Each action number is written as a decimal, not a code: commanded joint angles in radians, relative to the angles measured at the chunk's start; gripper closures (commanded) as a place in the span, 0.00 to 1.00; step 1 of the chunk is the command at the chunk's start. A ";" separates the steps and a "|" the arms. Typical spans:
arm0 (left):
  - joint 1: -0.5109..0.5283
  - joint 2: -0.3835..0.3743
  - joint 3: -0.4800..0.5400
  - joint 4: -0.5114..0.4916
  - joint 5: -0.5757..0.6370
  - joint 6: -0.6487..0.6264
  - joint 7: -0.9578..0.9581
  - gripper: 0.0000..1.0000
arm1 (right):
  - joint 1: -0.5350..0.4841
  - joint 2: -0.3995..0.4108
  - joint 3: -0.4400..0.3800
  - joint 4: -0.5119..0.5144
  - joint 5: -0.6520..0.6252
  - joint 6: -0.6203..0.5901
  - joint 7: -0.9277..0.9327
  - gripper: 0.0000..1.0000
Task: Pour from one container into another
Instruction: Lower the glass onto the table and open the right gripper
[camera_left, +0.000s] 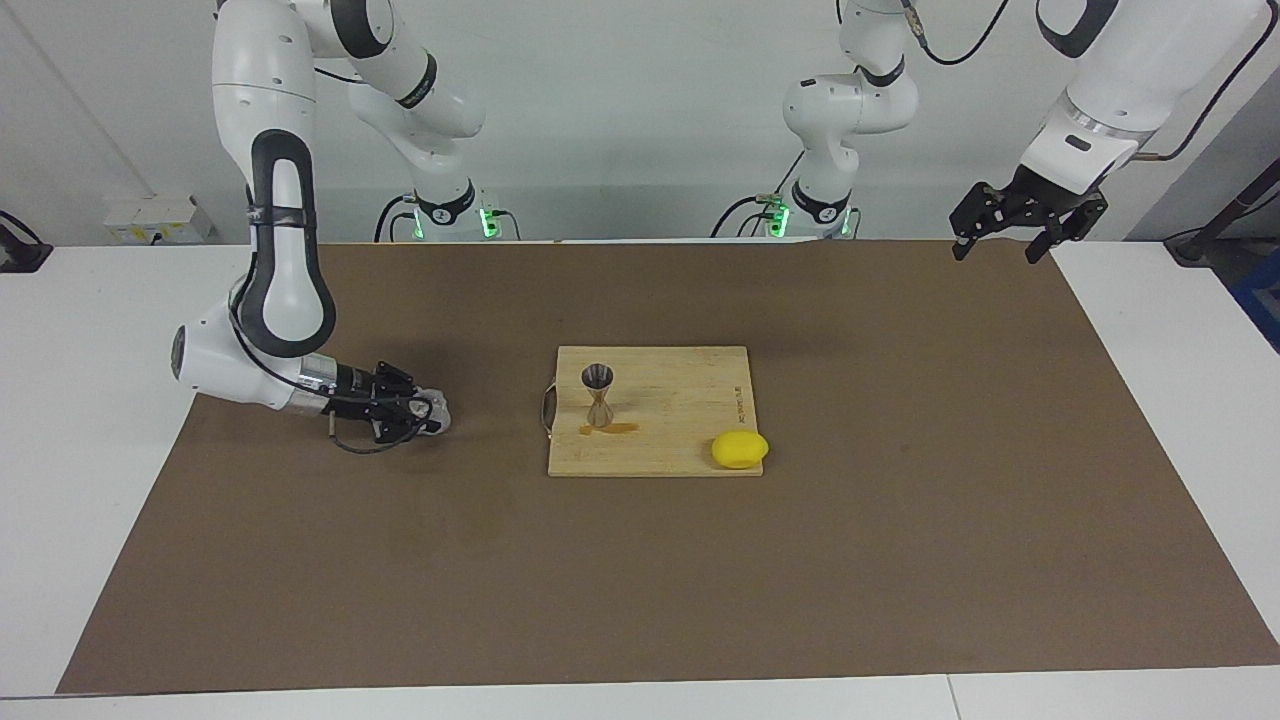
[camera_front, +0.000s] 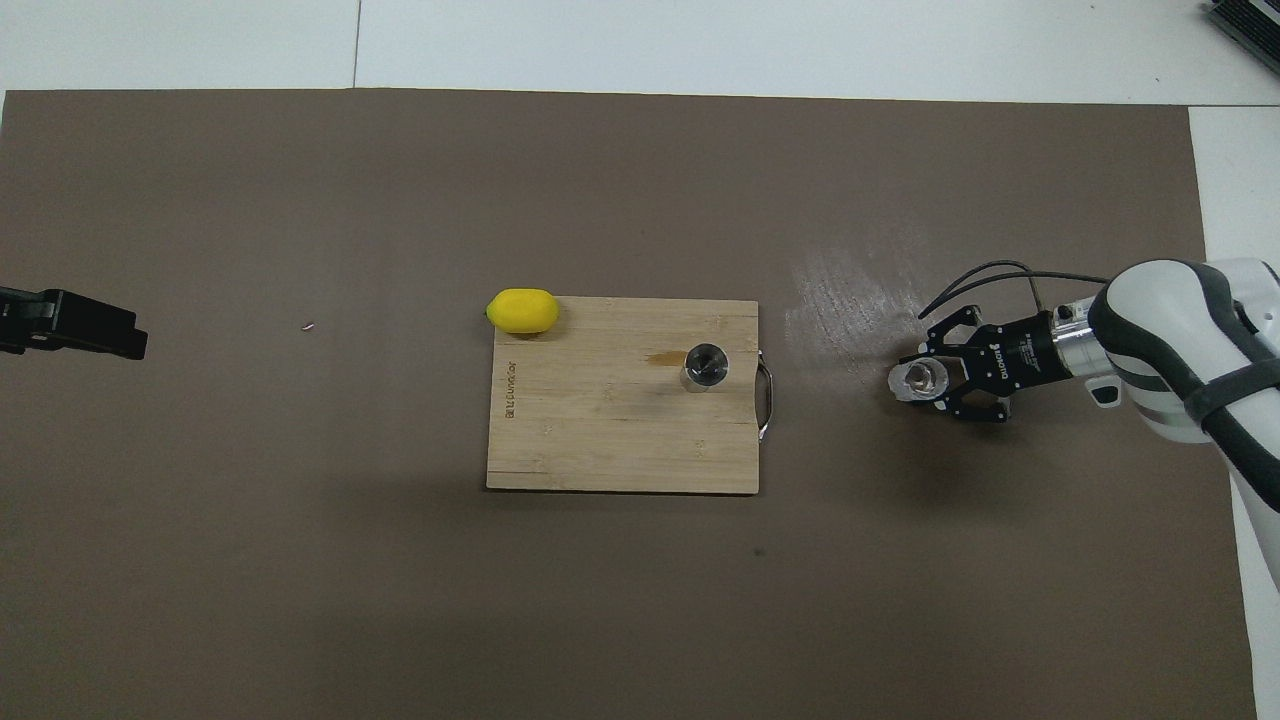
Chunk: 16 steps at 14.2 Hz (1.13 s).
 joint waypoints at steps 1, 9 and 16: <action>0.002 -0.026 -0.001 -0.022 0.010 -0.004 0.001 0.00 | -0.009 -0.024 0.006 -0.021 -0.059 0.000 -0.071 0.34; 0.002 -0.026 -0.001 -0.022 0.010 -0.004 0.001 0.00 | -0.010 -0.060 0.002 -0.014 -0.186 0.070 -0.075 0.01; 0.002 -0.026 -0.001 -0.022 0.010 -0.004 0.001 0.00 | 0.097 -0.181 0.008 0.002 -0.502 0.112 -0.074 0.01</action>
